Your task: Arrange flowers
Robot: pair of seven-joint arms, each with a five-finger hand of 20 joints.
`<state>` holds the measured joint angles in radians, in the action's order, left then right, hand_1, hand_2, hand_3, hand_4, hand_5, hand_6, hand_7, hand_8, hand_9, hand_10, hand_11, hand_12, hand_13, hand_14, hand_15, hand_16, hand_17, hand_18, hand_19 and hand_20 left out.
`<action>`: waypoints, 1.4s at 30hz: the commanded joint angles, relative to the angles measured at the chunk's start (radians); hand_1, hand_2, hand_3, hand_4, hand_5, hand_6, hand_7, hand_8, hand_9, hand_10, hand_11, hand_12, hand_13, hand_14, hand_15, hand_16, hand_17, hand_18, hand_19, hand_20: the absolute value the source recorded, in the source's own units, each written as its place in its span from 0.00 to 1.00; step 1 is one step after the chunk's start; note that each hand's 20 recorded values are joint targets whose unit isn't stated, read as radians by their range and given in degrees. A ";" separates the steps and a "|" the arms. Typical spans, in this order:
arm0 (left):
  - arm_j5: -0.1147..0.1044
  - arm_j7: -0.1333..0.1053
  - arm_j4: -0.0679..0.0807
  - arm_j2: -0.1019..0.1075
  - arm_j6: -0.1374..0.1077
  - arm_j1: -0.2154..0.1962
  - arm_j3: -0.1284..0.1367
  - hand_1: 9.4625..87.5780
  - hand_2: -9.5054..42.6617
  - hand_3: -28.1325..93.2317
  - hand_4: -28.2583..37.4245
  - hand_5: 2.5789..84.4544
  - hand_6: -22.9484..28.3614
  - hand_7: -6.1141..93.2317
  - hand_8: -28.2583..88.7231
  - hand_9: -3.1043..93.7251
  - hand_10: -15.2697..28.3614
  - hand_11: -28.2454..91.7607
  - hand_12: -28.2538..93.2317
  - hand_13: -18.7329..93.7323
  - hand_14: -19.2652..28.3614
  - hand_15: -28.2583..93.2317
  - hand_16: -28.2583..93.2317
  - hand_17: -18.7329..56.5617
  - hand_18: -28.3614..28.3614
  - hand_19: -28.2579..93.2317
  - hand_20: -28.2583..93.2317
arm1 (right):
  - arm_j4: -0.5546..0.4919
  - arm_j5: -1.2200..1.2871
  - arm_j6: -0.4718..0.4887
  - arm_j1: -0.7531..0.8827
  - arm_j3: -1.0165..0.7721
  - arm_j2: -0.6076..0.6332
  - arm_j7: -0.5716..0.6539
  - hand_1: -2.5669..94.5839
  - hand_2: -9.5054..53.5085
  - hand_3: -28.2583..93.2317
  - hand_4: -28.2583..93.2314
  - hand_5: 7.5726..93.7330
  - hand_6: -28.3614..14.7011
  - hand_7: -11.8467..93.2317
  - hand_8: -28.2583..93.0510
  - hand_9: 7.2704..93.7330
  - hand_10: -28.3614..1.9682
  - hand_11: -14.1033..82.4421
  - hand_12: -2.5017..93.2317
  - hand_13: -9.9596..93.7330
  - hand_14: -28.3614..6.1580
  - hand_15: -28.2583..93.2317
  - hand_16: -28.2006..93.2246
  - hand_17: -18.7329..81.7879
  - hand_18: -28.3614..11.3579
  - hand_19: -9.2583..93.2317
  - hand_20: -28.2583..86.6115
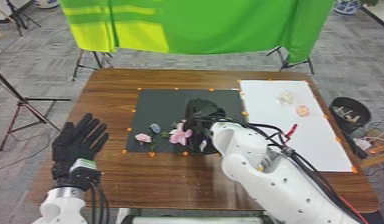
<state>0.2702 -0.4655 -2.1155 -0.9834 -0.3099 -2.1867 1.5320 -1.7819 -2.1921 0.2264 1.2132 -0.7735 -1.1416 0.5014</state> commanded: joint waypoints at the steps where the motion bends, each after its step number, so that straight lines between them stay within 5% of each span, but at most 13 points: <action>1: -0.003 0.001 -0.002 -0.003 -0.010 -0.005 -0.003 0.23 0.48 0.81 0.00 0.50 0.65 0.20 0.17 0.40 0.72 0.47 0.33 0.40 0.77 0.59 0.17 0.16 0.78 0.55 0.32 | 0.002 0.007 -0.037 0.001 0.013 0.005 0.008 0.40 0.34 0.80 0.00 0.75 0.64 0.21 0.13 0.73 0.48 0.24 0.15 0.72 0.45 0.43 0.40 0.44 0.24 0.68 0.44; 5: -0.006 -0.001 -0.002 -0.003 -0.011 -0.004 -0.004 0.23 0.49 0.81 0.00 0.50 0.65 0.20 0.17 0.40 0.72 0.47 0.33 0.40 0.77 0.59 0.17 0.16 0.78 0.55 0.32 | 0.006 -0.026 -0.029 0.000 0.018 0.001 0.001 0.46 0.36 0.73 0.00 0.75 0.66 0.22 0.13 0.73 0.52 0.25 0.15 0.72 0.47 0.43 0.41 0.44 0.25 0.67 0.44; 9: -0.006 0.001 -0.003 0.000 -0.012 -0.007 -0.002 0.23 0.49 0.81 0.00 0.50 0.65 0.20 0.17 0.40 0.72 0.47 0.33 0.40 0.77 0.59 0.17 0.16 0.78 0.55 0.32 | 0.011 -0.062 -0.065 0.003 0.031 0.004 -0.006 0.56 0.28 0.69 0.00 0.75 0.67 0.24 0.19 0.73 0.57 0.25 0.16 0.73 0.50 0.43 0.41 0.44 0.26 0.66 0.45; 15: -0.006 0.003 -0.004 -0.001 -0.014 -0.012 0.003 0.23 0.49 0.81 0.00 0.50 0.65 0.20 0.17 0.40 0.72 0.47 0.33 0.40 0.77 0.59 0.17 0.16 0.78 0.55 0.32 | 0.006 -0.058 -0.103 0.009 0.033 0.007 -0.010 0.61 0.07 0.79 0.00 0.78 0.71 0.27 0.22 0.78 0.63 0.23 0.21 0.75 0.57 0.42 0.47 0.45 0.28 0.65 0.45; 19: 0.000 0.014 -0.003 -0.004 -0.012 -0.012 0.006 0.23 0.48 0.81 0.00 0.50 0.65 0.20 0.17 0.40 0.72 0.47 0.33 0.40 0.77 0.59 0.17 0.16 0.78 0.55 0.32 | 0.002 -0.056 -0.105 0.016 0.025 0.006 -0.010 0.57 0.00 0.83 0.00 0.70 0.69 0.28 0.19 0.76 0.60 0.26 0.17 0.75 0.57 0.42 0.47 0.45 0.27 0.66 0.44; 32: -0.001 0.013 -0.004 -0.005 -0.010 -0.016 0.008 0.24 0.47 0.81 0.00 0.50 0.65 0.20 0.17 0.40 0.72 0.47 0.33 0.40 0.77 0.59 0.17 0.16 0.78 0.54 0.32 | 0.003 -0.027 -0.150 0.011 0.035 0.021 0.008 0.47 0.00 0.88 0.00 0.58 0.64 0.26 0.12 0.68 0.53 0.26 0.16 0.72 0.52 0.45 0.41 0.44 0.27 0.66 0.43; 36: -0.001 0.014 -0.003 -0.006 -0.007 -0.013 0.005 0.24 0.47 0.81 0.00 0.50 0.65 0.20 0.17 0.40 0.72 0.47 0.33 0.40 0.77 0.59 0.17 0.16 0.78 0.54 0.32 | 0.006 -0.011 -0.200 0.010 0.044 0.024 0.021 0.41 0.18 0.79 0.00 0.73 0.67 0.26 0.13 0.74 0.50 0.26 0.16 0.73 0.49 0.45 0.41 0.44 0.25 0.66 0.43; 42: 0.001 0.016 -0.001 -0.006 -0.004 -0.010 0.006 0.24 0.48 0.81 0.00 0.50 0.65 0.20 0.17 0.40 0.72 0.47 0.33 0.40 0.77 0.59 0.17 0.16 0.78 0.54 0.32 | 0.016 -0.033 -0.250 0.001 0.064 0.026 0.015 0.47 0.23 0.67 0.00 0.84 0.67 0.27 0.13 0.78 0.50 0.26 0.17 0.75 0.49 0.45 0.41 0.45 0.25 0.65 0.44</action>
<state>0.2704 -0.4576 -2.1153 -0.9842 -0.3146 -2.1910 1.5368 -1.7738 -2.1951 0.0106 1.2273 -0.7264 -1.1200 0.5175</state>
